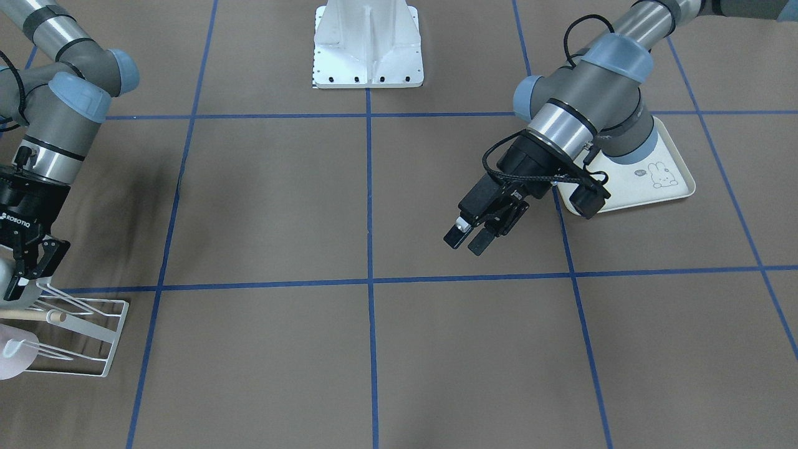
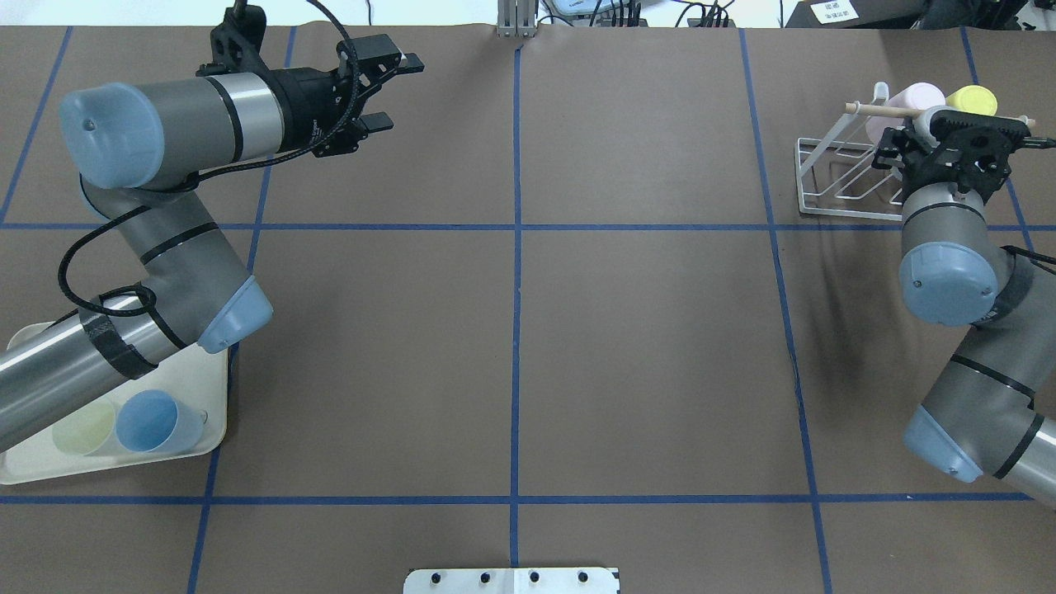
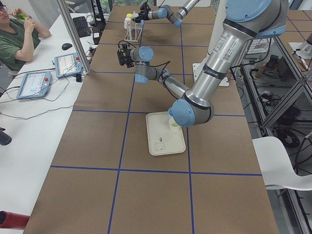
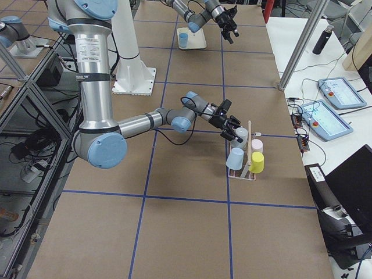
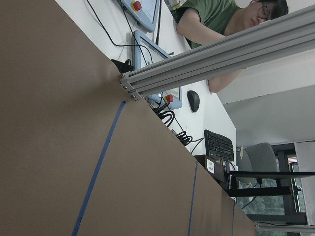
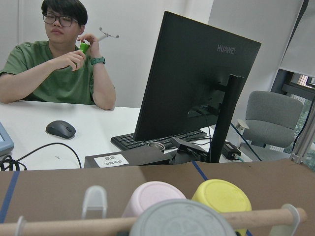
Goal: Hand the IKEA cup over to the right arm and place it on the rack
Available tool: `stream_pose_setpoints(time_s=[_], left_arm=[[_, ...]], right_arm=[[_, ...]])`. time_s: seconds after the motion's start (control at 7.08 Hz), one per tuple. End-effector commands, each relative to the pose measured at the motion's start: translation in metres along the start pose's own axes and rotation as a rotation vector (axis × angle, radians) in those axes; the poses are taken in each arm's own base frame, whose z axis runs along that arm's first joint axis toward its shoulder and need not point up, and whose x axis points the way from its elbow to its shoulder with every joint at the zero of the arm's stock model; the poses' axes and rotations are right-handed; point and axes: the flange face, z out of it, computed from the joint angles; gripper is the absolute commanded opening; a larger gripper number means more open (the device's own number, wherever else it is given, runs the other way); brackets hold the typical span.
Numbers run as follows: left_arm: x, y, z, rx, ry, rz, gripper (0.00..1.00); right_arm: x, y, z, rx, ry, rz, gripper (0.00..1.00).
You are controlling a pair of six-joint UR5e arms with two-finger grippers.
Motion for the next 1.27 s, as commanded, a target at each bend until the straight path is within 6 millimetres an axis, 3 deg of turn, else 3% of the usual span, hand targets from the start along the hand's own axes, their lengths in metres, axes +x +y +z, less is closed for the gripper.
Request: stream_pose_setpoints(time_s=[0.0, 0.28, 0.42, 0.85, 0.99, 1.13], left_arm=[[-0.001, 0.0, 0.001, 0.0, -0.002, 0.0, 1.0], [0.0, 0.0, 0.0, -0.001, -0.001, 0.0, 1.0], [0.0, 0.0, 0.0, -0.001, -0.001, 0.0, 1.0], [-0.001, 0.0, 0.0, -0.003, -0.002, 0.0, 1.0], [-0.001, 0.0, 0.0, -0.003, -0.002, 0.0, 1.0], [0.001, 0.001, 0.0, -0.005, 0.001, 0.0, 1.0]], right_arm=[[0.0, 0.001, 0.001, -0.002, 0.0, 0.0, 0.0], [-0.001, 0.001, 0.0, -0.004, -0.002, 0.0, 0.03], [0.0, 0.002, 0.001, -0.006, -0.001, -0.003, 0.99], [-0.002, -0.003, -0.005, -0.018, -0.02, -0.004, 1.0], [-0.006, -0.016, -0.015, -0.014, -0.042, 0.007, 1.0], [-0.001, -0.043, -0.026, -0.023, -0.071, 0.018, 1.0]])
